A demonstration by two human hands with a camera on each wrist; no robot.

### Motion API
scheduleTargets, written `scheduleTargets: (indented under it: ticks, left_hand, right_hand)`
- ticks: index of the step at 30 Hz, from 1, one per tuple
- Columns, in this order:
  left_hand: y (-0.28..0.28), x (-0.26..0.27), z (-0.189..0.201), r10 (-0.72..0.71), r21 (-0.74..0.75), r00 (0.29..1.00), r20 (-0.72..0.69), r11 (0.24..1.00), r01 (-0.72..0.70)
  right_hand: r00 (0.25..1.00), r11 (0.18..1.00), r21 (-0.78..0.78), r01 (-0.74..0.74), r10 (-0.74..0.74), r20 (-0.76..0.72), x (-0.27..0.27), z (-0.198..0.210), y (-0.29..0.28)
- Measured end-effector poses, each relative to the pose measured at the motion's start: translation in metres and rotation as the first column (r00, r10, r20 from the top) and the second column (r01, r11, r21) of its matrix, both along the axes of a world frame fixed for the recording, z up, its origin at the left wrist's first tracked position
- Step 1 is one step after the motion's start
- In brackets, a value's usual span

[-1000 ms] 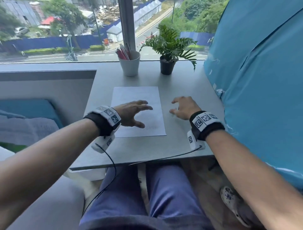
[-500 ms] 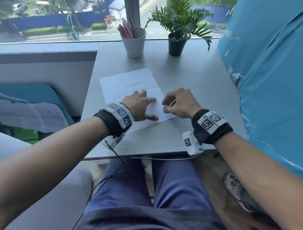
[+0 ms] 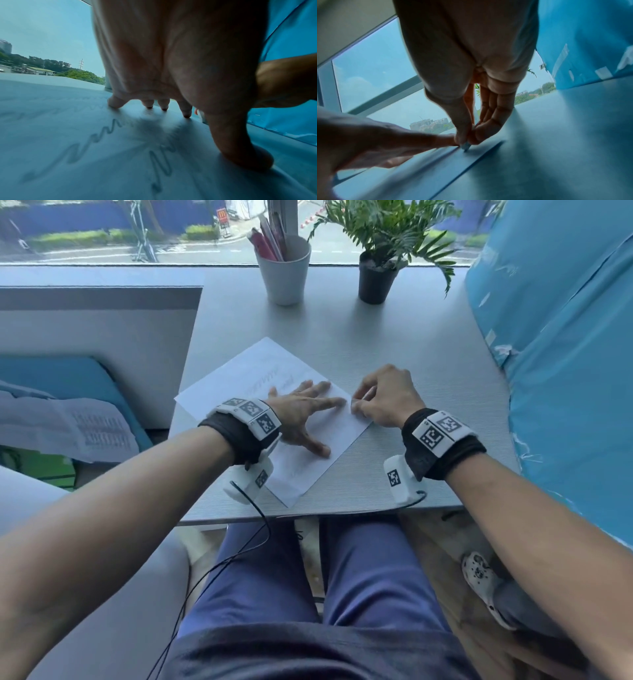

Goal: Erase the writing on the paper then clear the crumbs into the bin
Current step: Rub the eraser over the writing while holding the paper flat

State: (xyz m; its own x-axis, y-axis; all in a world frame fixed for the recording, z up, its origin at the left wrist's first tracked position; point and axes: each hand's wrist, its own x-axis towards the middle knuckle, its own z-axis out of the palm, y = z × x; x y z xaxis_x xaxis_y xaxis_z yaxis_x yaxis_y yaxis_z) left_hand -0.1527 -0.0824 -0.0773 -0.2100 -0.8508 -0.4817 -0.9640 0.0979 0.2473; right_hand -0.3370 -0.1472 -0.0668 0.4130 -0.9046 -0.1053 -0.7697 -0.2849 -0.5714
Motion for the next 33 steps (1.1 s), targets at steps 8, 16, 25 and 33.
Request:
scheduleTargets:
  ticks: [8,16,25,33]
  left_hand:
    - [0.000,-0.008,0.008,0.004,0.088,0.997,0.074,0.996,-0.011]
    - [-0.001,-0.014,0.012,0.019,0.111,0.994,0.107,0.993,-0.031]
    - [0.000,-0.014,0.009,0.046,0.098,0.996,0.078,0.994,-0.054]
    - [-0.001,-0.015,0.009,0.058,0.098,0.996,0.072,0.993,-0.064]
  right_hand:
    - [0.998,0.997,0.061,0.045,-0.047,0.036,0.000,0.002,0.003]
    - [1.000,0.997,0.079,0.009,-0.011,0.020,-0.001,0.000,0.006]
    - [1.000,0.995,0.096,0.021,-0.021,0.002,-0.003,0.002,0.003]
    - [0.999,0.993,0.116,0.035,-0.035,0.002,-0.004,0.004,0.002]
